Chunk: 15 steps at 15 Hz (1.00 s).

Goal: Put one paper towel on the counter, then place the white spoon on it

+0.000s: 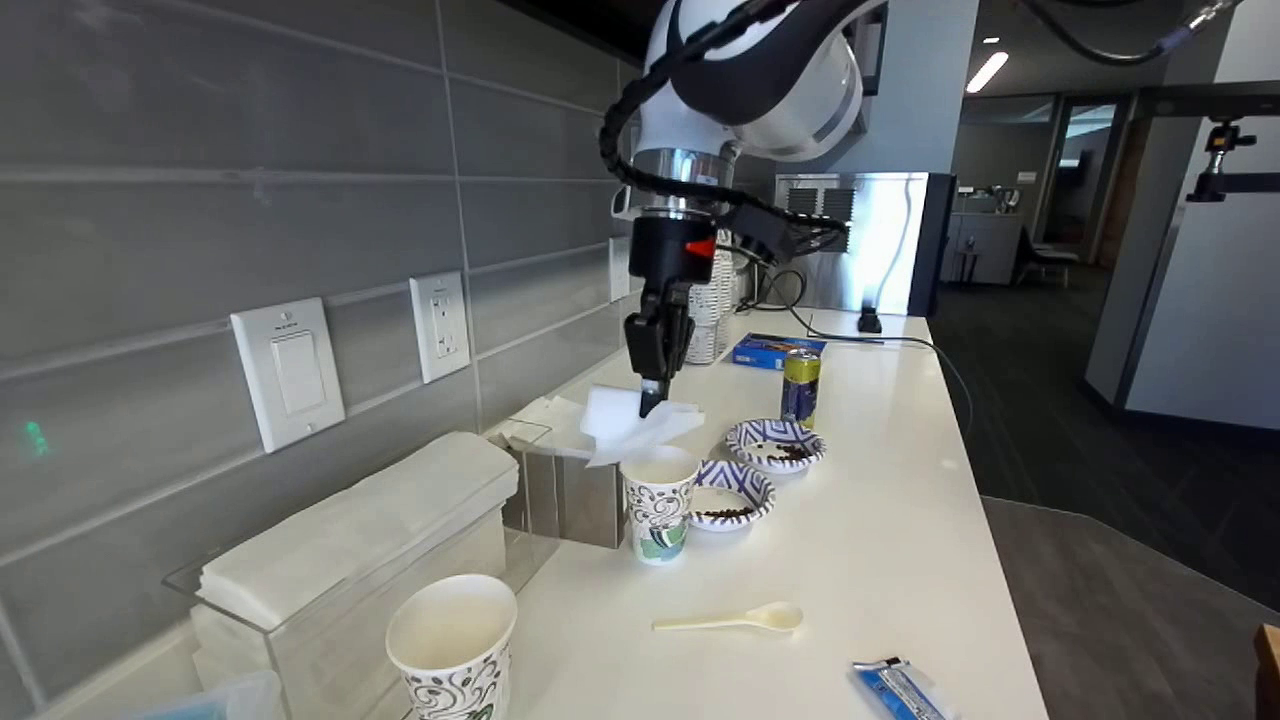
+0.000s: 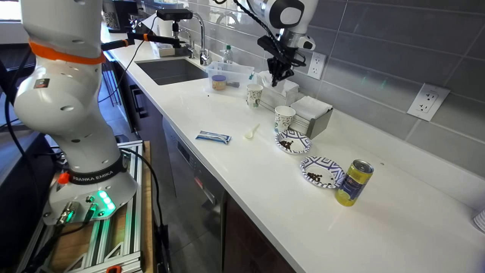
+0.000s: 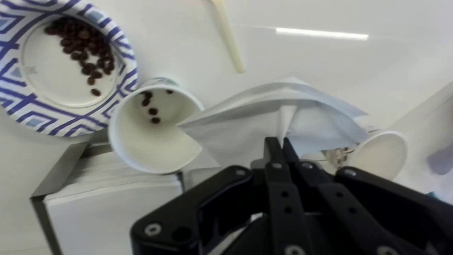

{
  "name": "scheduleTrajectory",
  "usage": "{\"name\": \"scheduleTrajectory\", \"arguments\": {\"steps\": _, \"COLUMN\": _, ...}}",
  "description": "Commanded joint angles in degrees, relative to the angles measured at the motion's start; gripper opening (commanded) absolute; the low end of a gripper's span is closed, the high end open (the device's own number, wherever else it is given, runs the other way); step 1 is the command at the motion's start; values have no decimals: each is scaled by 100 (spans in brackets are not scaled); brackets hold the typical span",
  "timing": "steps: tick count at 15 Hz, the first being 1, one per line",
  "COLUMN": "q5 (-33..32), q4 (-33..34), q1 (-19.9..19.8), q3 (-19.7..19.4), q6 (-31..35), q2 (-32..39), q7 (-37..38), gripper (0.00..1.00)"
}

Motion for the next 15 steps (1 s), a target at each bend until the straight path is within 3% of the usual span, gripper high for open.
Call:
{"name": "scheduleTrajectory", "arguments": {"steps": 1, "q5": 150, "q4": -53, "q1": 32, "q3": 6, "q6": -155, "q2": -84, "q7": -112, "gripper": 1}}
{"name": "scheduleTrajectory", "arguments": {"steps": 5, "q5": 274, "q4": -177, "q1": 18, "q3": 31, "q6": -204, "q2": -191, "q7": -243, "gripper": 0}}
{"name": "scheduleTrajectory", "arguments": {"steps": 15, "q5": 830, "q4": -1773, "q1": 101, "q3": 240, "q6": 277, "q2": -402, "q7": -868, "gripper": 0}}
